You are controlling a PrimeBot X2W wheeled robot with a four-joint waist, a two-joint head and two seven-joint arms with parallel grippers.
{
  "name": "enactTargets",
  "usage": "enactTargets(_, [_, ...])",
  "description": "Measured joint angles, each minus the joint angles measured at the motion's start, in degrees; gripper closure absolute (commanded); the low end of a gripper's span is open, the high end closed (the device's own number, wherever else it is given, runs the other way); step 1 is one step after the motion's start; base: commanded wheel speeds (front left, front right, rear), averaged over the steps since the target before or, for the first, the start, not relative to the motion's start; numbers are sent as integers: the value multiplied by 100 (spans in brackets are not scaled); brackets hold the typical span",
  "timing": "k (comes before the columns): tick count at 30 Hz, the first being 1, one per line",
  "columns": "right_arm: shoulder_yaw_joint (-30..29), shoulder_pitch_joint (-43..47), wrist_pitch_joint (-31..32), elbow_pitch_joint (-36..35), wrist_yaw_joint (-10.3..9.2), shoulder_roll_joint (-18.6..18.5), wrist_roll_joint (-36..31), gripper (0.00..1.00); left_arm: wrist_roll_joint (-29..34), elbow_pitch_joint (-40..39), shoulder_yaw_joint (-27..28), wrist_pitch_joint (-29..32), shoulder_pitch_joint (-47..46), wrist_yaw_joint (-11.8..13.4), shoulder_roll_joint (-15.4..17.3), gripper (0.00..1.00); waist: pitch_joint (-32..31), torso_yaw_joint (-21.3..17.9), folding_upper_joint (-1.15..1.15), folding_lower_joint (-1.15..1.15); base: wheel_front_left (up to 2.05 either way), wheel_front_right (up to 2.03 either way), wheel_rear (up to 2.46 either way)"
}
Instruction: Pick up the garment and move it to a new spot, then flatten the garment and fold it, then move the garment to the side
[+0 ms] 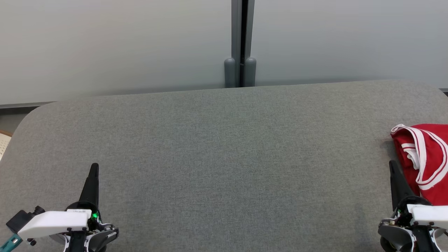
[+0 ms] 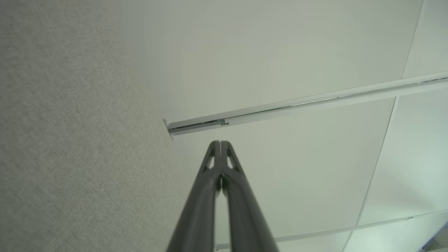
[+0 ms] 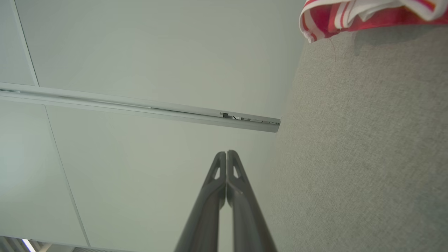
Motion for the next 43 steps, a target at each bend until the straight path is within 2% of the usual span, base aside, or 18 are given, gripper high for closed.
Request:
enactTargets(20, [-74, -152, 69, 166, 0, 35, 776, 100, -726, 0, 153, 201, -97, -70, -94, 100, 24, -67, 0, 0, 0, 0, 0])
enactTargets(43, [-85, -154, 76, 167, 0, 44, 780, 100, -731, 0, 155, 201, -108, -77, -96, 100, 24, -67, 0, 0, 0, 0, 0])
